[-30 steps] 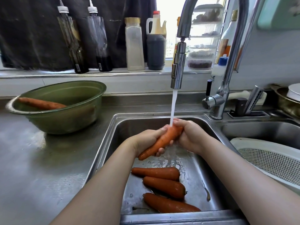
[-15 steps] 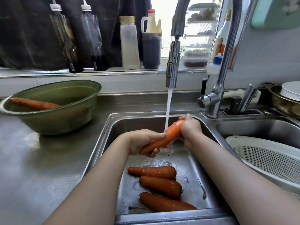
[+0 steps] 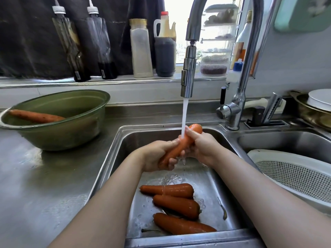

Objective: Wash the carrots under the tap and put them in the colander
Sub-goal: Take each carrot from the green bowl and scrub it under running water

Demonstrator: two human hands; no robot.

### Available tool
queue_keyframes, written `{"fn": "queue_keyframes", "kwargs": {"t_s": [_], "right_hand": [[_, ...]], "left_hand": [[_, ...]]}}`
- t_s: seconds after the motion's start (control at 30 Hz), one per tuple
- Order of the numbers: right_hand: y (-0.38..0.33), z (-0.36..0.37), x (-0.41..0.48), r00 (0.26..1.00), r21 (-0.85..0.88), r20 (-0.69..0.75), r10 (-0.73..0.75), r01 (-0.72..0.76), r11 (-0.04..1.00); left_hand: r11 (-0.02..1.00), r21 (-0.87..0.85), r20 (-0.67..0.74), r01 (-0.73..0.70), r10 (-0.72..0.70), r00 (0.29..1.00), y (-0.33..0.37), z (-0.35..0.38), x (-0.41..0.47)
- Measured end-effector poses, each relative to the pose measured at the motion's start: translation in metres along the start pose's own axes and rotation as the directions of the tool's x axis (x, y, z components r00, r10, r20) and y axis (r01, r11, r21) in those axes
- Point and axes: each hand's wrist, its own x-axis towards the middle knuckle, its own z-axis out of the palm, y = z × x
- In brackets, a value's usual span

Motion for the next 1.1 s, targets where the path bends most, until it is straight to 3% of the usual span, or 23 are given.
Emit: {"fn": "queue_keyframes", "kwargs": {"t_s": [0.1,0.17,0.3,0.37,0.47,0.57,0.67,0.77,0.87,0.93,1.0,1.1], "right_hand": [[0.0,-0.001,0.002,0.999,-0.077,-0.032,-0.009,0.007,0.997],[0.001,-0.003,0.002,0.999,-0.143,-0.046,-0.022,0.015,0.99],[0.004,-0.003,0.001,0.998,-0.215,-0.055,-0.035,0.022,0.976],[0.005,-0.006,0.005,0.993,-0.24,-0.104,-0.054,0.028,0.97],[0.004,-0.008,0.006,0.986,-0.246,-0.154,-0.058,0.018,0.969],[0.002,-0.011,0.01,0.983,-0.251,-0.178,-0.055,0.009,0.968],[0.002,-0.012,0.013,0.985,-0.241,-0.162,-0.054,0.013,0.97],[0.005,-0.012,0.013,0.993,-0.248,-0.101,-0.054,0.028,0.968],[0.003,-0.012,0.012,0.996,-0.225,-0.037,-0.078,0.068,0.972],[0.0,-0.012,0.01,0.998,-0.194,-0.016,-0.067,0.063,0.979],[0.0,-0.015,0.009,0.999,-0.163,0.003,-0.034,0.034,0.986],[0.0,-0.019,0.01,0.998,-0.101,0.065,-0.024,0.031,0.994]], "left_hand": [[0.994,0.079,-0.069,-0.069,0.075,0.995,-0.001,0.001,0.001],[0.969,0.239,-0.194,-0.067,0.115,0.974,-0.001,0.009,0.004],[0.846,0.532,-0.41,-0.024,0.282,0.867,-0.002,0.019,0.014],[0.834,0.55,-0.362,-0.039,0.28,0.889,-0.001,0.02,0.012],[0.827,0.557,-0.171,-0.072,0.199,0.965,-0.003,0.017,0.005],[0.858,0.501,-0.095,-0.112,0.183,0.979,-0.007,0.015,0.006],[0.856,0.492,-0.147,-0.157,0.26,0.955,-0.005,0.019,0.009],[0.818,0.556,-0.302,-0.145,0.362,0.882,-0.001,0.021,0.014],[0.83,0.552,-0.397,-0.077,0.343,0.851,0.001,0.023,0.013],[0.875,0.479,-0.294,-0.074,0.239,0.925,0.0,0.015,0.008],[0.943,0.316,-0.085,-0.102,0.135,0.987,-0.002,0.003,0.003],[0.981,0.154,0.057,-0.118,0.11,0.992,-0.006,-0.008,0.0]]}}
